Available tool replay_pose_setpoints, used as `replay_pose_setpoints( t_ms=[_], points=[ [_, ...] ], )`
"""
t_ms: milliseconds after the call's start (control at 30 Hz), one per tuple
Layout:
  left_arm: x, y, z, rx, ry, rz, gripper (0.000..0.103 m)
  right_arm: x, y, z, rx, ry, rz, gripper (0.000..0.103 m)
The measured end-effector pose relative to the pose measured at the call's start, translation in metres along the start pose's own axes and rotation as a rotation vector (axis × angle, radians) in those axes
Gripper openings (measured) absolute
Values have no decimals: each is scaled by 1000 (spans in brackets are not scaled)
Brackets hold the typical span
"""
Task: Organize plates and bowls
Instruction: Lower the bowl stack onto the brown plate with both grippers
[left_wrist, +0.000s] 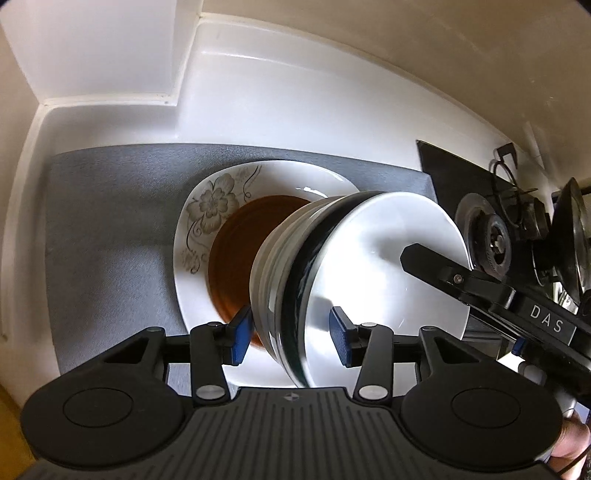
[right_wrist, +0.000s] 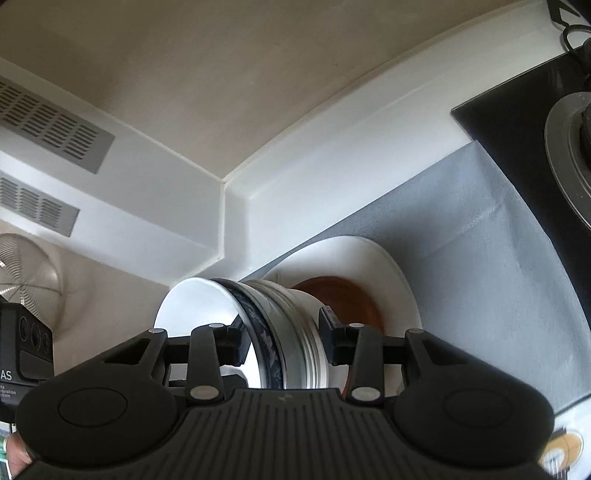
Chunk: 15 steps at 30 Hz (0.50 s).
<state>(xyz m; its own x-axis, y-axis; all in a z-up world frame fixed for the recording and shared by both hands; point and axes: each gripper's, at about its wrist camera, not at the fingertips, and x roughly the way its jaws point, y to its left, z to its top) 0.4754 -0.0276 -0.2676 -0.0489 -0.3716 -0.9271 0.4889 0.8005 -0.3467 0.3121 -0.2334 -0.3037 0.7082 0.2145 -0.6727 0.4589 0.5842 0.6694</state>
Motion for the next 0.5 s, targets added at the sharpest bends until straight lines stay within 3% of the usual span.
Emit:
replay_pose_setpoints(
  t_ms=[233,500],
  points=[
    [23,12,14,4,29,17,47,27,-12,0,1,11,-21,43],
    [31,16,21,50,-17,73,41,45,-17,-3,-38,-15,-17,42]
  ],
)
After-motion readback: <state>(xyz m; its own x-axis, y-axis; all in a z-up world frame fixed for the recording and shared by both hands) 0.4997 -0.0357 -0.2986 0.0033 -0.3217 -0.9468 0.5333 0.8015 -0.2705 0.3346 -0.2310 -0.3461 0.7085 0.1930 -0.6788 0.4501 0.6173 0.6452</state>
